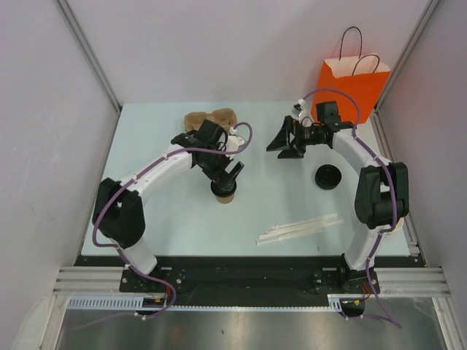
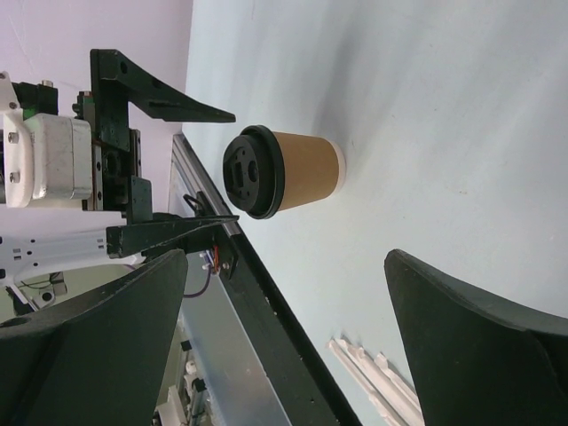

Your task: Pack the takeout coffee

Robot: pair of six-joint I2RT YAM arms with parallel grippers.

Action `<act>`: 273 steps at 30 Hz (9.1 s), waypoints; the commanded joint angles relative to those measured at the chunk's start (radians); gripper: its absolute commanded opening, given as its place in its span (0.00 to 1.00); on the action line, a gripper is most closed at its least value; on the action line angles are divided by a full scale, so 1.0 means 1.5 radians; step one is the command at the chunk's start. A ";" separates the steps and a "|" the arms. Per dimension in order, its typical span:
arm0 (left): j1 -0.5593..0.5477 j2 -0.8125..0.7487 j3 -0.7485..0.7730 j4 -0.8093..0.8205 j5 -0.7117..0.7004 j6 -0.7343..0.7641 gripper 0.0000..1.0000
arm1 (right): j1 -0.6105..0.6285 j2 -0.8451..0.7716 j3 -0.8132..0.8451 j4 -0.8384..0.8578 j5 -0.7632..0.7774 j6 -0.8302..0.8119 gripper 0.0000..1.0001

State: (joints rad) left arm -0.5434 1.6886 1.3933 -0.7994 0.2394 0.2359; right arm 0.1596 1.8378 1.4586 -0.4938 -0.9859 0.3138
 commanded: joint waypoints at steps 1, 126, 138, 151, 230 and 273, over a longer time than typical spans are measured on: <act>0.009 0.013 0.028 0.004 0.023 -0.011 0.99 | 0.000 -0.025 -0.001 0.018 -0.018 0.003 1.00; 0.248 0.477 0.608 0.111 0.079 0.032 0.52 | 0.005 0.046 0.060 0.003 -0.002 -0.011 0.99; 0.248 0.504 0.608 0.117 0.076 0.021 0.45 | 0.006 0.061 0.060 0.006 -0.009 -0.006 1.00; 0.249 0.515 0.608 0.115 0.083 0.011 0.32 | 0.003 0.071 0.062 0.008 -0.016 -0.001 1.00; 0.221 0.351 0.512 0.181 0.092 0.016 0.00 | 0.008 0.060 0.063 0.011 -0.019 0.003 1.00; 0.235 0.293 0.423 0.282 0.019 -0.184 0.00 | 0.122 0.296 0.292 0.421 0.163 0.301 0.56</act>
State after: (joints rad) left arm -0.2100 2.1349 1.9358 -0.3717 0.1986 0.0418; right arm 0.3553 2.2807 1.8503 0.0547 -0.7670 0.7345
